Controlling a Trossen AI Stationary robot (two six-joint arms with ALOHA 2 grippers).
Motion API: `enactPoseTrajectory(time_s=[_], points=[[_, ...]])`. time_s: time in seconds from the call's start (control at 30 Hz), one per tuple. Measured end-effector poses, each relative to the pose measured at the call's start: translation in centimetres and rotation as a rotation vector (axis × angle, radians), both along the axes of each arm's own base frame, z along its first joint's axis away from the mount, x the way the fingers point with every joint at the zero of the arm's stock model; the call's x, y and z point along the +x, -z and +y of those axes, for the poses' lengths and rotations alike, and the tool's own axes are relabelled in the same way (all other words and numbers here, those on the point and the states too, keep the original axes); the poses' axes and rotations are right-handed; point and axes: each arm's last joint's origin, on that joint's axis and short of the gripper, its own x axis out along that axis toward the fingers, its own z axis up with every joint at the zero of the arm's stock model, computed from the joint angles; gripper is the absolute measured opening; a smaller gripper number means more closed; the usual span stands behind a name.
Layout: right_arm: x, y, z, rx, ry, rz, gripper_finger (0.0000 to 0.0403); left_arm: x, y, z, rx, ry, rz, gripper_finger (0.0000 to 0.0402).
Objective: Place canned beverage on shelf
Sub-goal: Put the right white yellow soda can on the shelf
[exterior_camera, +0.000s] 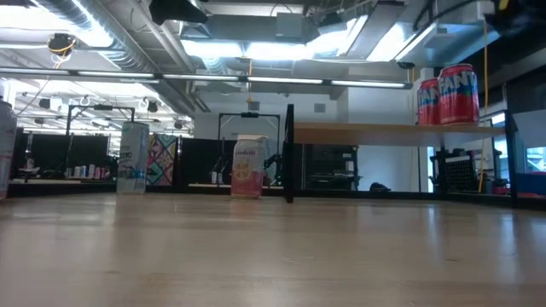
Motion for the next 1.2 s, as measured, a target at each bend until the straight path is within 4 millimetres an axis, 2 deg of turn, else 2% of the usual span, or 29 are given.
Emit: enactPoseTrajectory(time_s=[0.17, 0.43, 0.73, 0.87, 1.03, 1.13, 1.2], points=[[-0.3, 1.4, 0.0, 0.015, -0.036, 0.064, 0.0356, 0.0, 0.0, 0.0, 0.000, 0.000, 0.000, 0.0257], [-0.3, 1.9, 0.0, 0.031, -0.080, 0.074, 0.0356, 0.0, 0.0, 0.0, 0.000, 0.000, 0.001, 0.0257], [0.1, 4.3, 0.4, 0.106, -0.104, 0.054, 0.0354, 0.0, 0.0, 0.0, 0.000, 0.000, 0.001, 0.0257], [-0.1, 4.5, 0.6, 0.121, -0.139, 0.062, 0.0321, 0.0, 0.0, 0.0, 0.000, 0.000, 0.001, 0.0257], [-0.3, 4.4, 1.1, 0.134, -0.175, 0.063, 0.0229, 0.0, 0.0, 0.0, 0.000, 0.000, 0.002, 0.0257], [-0.2, 4.2, 1.2, 0.142, -0.199, 0.046, 0.0222, 0.0, 0.0, 0.0, 0.001, 0.000, 0.001, 0.0257], [0.3, 3.4, 1.4, 0.144, -0.232, -0.008, 0.0222, 0.0, 0.0, 0.0, 0.011, 0.005, 0.004, 0.0257]])
